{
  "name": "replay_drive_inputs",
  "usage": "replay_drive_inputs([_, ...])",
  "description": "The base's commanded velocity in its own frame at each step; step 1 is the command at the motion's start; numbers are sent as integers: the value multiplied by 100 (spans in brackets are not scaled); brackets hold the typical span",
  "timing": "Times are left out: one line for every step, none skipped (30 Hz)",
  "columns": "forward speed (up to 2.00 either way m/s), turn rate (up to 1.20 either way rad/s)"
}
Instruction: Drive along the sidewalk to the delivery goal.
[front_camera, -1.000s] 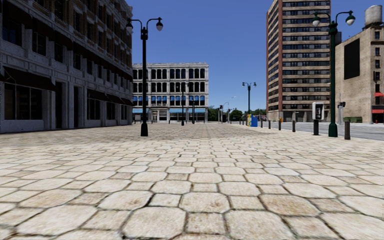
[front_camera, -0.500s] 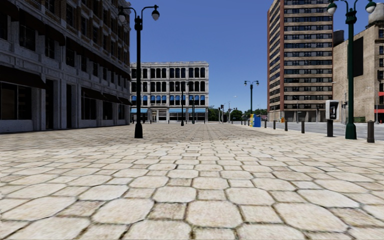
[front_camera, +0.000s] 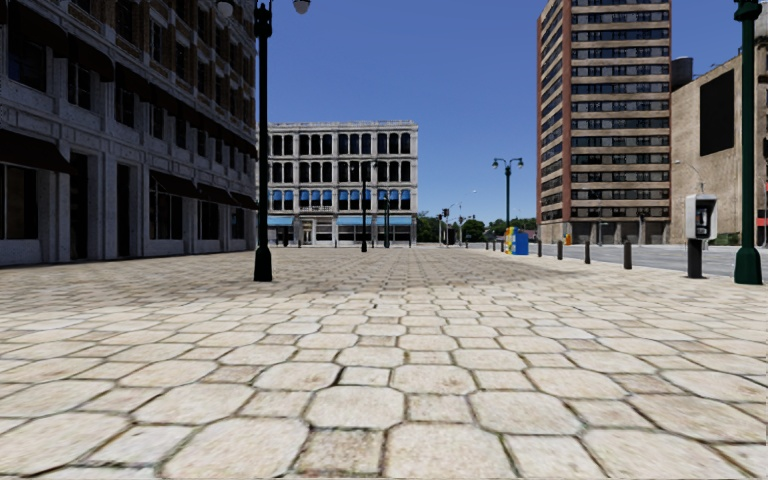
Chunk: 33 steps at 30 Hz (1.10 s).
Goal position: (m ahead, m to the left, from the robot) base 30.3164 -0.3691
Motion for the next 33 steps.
replay_drive_inputs([200, 0])
replay_drive_inputs([200, 0])
replay_drive_inputs([200, 0])
replay_drive_inputs([200, 0])
replay_drive_inputs([200, 0])
replay_drive_inputs([200, 0])
replay_drive_inputs([200, 0])
replay_drive_inputs([200, 0])
replay_drive_inputs([200, 0])
replay_drive_inputs([200, 0])
replay_drive_inputs([200, 0])
replay_drive_inputs([200, 0])
replay_drive_inputs([200, 0])
replay_drive_inputs([200, 0])
replay_drive_inputs([200, 0])
replay_drive_inputs([200, 0])
replay_drive_inputs([200, 0])
replay_drive_inputs([200, 0])
replay_drive_inputs([200, 0])
replay_drive_inputs([200, 0])
replay_drive_inputs([200, 0])
replay_drive_inputs([200, 0])
replay_drive_inputs([200, 0])
replay_drive_inputs([200, 0])
replay_drive_inputs([200, 0])
replay_drive_inputs([200, 0])
replay_drive_inputs([200, 0])
replay_drive_inputs([200, 0])
replay_drive_inputs([200, 0])
replay_drive_inputs([200, 0])
replay_drive_inputs([200, 0])
replay_drive_inputs([200, 0])
replay_drive_inputs([200, 0])
